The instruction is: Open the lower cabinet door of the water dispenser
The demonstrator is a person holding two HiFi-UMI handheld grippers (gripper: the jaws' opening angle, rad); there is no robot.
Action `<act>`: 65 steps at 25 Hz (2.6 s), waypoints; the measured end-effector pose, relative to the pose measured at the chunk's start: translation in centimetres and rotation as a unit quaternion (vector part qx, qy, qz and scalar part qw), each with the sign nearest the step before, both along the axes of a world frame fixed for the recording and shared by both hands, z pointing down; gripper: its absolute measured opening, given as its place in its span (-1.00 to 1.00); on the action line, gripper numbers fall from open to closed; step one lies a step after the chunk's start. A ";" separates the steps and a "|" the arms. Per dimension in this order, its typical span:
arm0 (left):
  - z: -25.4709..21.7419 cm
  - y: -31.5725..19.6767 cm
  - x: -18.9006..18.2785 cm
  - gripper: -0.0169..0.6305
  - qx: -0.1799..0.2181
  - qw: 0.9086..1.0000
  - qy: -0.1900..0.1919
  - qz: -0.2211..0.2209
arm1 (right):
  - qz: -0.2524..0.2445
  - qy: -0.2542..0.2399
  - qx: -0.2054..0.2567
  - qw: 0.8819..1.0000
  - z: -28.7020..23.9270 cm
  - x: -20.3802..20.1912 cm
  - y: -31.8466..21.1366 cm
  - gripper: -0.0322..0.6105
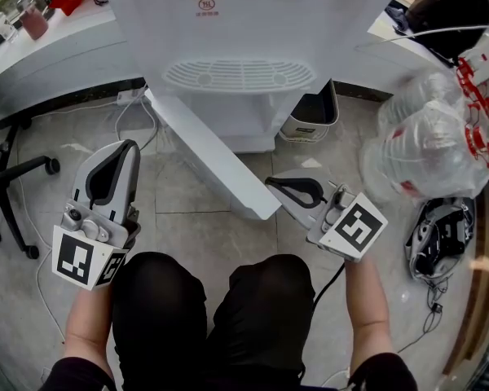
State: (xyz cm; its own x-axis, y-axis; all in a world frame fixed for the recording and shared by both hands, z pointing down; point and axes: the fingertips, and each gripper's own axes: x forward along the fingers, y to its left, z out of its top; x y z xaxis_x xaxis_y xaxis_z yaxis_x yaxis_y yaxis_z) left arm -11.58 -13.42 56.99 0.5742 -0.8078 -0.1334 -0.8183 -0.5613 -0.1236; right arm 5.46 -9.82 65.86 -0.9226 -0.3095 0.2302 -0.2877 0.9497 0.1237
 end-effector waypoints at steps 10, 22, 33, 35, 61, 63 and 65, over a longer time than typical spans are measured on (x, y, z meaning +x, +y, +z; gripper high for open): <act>-0.1 0.4 -0.8 -0.92 0.003 1.000 -0.001 -0.007 | -0.100 0.010 -0.012 0.995 -0.6 -4.3 2.7 -0.89; -0.2 1.0 -2.9 -0.92 0.003 1.000 -0.002 -0.023 | -0.188 0.100 -0.042 0.976 1.4 -8.4 5.9 -0.89; -0.3 1.3 -4.0 -0.92 0.002 1.000 0.006 -0.028 | -0.231 0.103 -0.026 0.967 1.1 -11.8 6.9 -0.89; -0.4 1.4 -4.2 -0.92 0.004 1.000 0.004 -0.030 | -0.237 0.102 -0.020 0.966 1.1 -12.4 7.1 -0.89; 0.4 0.5 -4.7 -0.92 -0.006 1.000 -0.013 -0.005 | -0.080 0.102 0.022 0.991 2.1 -8.9 0.8 -0.89; 0.1 -0.1 -4.2 -0.92 -0.006 1.000 -0.017 0.008 | -0.043 0.047 0.029 0.998 0.5 -8.4 -0.5 -0.89; -1.2 -0.9 -3.8 -0.92 0.007 1.000 -0.017 0.014 | 0.005 -0.040 0.030 0.999 -2.5 -7.9 -2.1 -0.89</act>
